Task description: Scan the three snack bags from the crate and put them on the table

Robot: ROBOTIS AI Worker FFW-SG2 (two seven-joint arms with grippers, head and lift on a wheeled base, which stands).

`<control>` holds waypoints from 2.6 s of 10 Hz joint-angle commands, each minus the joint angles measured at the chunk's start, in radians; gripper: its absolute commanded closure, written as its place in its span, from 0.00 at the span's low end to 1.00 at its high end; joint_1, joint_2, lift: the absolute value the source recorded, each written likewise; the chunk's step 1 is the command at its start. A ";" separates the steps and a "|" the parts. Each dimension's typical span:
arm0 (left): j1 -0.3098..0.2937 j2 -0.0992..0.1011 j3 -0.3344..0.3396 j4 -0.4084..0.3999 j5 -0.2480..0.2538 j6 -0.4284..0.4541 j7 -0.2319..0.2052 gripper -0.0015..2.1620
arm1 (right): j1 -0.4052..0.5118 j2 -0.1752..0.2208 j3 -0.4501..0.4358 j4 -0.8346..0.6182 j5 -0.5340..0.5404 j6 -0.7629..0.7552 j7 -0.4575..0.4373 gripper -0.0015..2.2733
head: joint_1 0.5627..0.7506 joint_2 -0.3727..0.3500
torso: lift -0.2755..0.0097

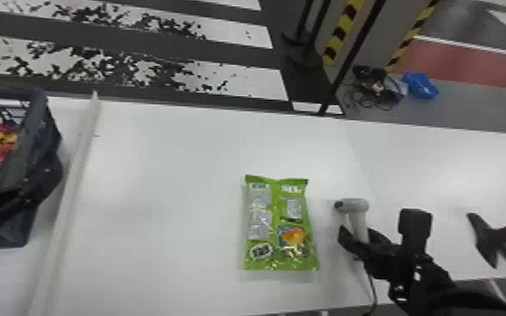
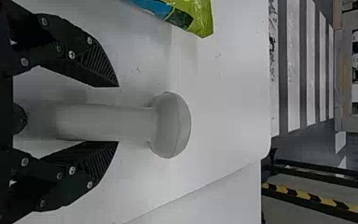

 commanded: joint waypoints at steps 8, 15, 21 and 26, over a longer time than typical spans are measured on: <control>-0.007 -0.006 -0.012 -0.005 -0.003 0.003 0.000 0.01 | 0.119 0.076 -0.042 -0.387 -0.093 0.195 -0.076 0.98 | 0.70 0.19 | 0.64; 0.036 -0.008 -0.028 -0.048 -0.012 0.000 0.000 0.01 | -0.010 0.178 0.294 -0.496 0.050 0.336 -0.210 0.98 | 0.70 0.48 | 0.64; 0.045 0.003 -0.018 -0.062 -0.005 0.000 -0.015 0.01 | -0.092 0.174 0.332 -0.321 0.139 0.339 -0.241 0.98 | 0.70 0.51 | 0.64; 0.050 0.003 -0.003 -0.057 -0.002 -0.003 -0.021 0.01 | -0.114 0.174 0.372 -0.303 0.159 0.333 -0.260 0.98 | 0.70 0.54 | 0.64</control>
